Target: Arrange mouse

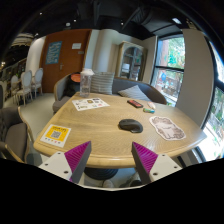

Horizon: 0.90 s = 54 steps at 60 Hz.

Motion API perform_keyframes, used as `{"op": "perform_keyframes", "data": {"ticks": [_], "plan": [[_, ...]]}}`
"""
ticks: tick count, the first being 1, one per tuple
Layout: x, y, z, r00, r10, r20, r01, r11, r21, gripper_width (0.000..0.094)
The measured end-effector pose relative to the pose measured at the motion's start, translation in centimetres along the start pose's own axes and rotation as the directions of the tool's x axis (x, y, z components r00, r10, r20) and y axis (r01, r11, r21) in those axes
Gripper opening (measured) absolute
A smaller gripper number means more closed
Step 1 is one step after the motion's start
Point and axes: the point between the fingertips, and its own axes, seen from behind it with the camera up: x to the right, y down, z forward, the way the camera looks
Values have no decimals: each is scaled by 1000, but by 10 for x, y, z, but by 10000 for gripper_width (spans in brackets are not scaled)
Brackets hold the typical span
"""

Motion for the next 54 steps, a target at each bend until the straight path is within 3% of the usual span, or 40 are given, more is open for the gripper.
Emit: {"op": "perform_keyframes", "data": {"ticks": [8,22,35,54], "plan": [[22,5,16,999,11,-34,-12,999,-35,835],[119,-1,126,994,28,-107,-42,990,-136,833],[111,-15,186,1000,-14,-13,11,983,-181,828],[125,-39,260,1000,10,14,-6,966,-258,806]]}}
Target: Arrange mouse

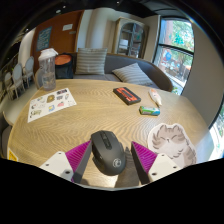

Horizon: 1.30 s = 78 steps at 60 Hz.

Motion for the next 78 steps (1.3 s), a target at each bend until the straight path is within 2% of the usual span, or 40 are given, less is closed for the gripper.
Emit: {"op": "perform_keyframes", "data": {"ticks": [4,6,16,21,24,33,40,51,54,56,62,67,69,73,78], "plan": [[3,-4,8,999,36,-2,-36,999,5,704],[2,-4,11,999,51,4,-51,999,10,568],[9,-5,10,998,21,-54,-22,1000,-8,412],[18,-7,1,997,51,-53,-50,999,3,397],[40,-13,-11,995,36,-94,-33,999,32,395],[137,-18,-42,968,52,-245,-43,998,43,397],[206,8,-35,949,99,-300,-103,995,2,396],[242,45,3,952,148,-267,-164,986,-40,397],[245,42,0,954,167,-247,-173,985,-2,395],[245,43,0,958,161,-238,-167,986,-2,399],[249,42,1,953,139,-268,-150,989,-19,542],[243,38,-13,946,145,-291,-157,987,-18,792],[236,32,-21,945,151,-289,-157,988,3,853],[222,24,-45,941,164,-297,-158,986,46,846],[204,27,-85,922,169,-348,-155,986,68,845]]}}
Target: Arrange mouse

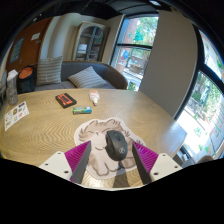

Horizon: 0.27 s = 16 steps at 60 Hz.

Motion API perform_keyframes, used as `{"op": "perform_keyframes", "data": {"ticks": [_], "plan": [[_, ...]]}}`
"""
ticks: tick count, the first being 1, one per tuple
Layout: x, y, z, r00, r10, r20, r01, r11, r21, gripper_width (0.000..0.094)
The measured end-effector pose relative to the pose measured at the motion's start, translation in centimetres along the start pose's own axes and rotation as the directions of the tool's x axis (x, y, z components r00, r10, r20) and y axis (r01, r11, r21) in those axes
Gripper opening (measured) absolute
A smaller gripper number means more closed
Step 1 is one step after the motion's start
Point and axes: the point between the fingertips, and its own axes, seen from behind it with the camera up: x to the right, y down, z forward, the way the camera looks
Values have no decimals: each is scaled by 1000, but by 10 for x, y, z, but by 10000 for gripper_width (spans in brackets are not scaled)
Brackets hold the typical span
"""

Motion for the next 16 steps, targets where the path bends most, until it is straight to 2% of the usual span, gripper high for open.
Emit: {"op": "perform_keyframes", "data": {"ticks": [8,16], "plan": [[-28,19,-82,999,6,-48,-4,999,34,844],[-95,36,-147,998,28,48,-32,996,88,845]]}}
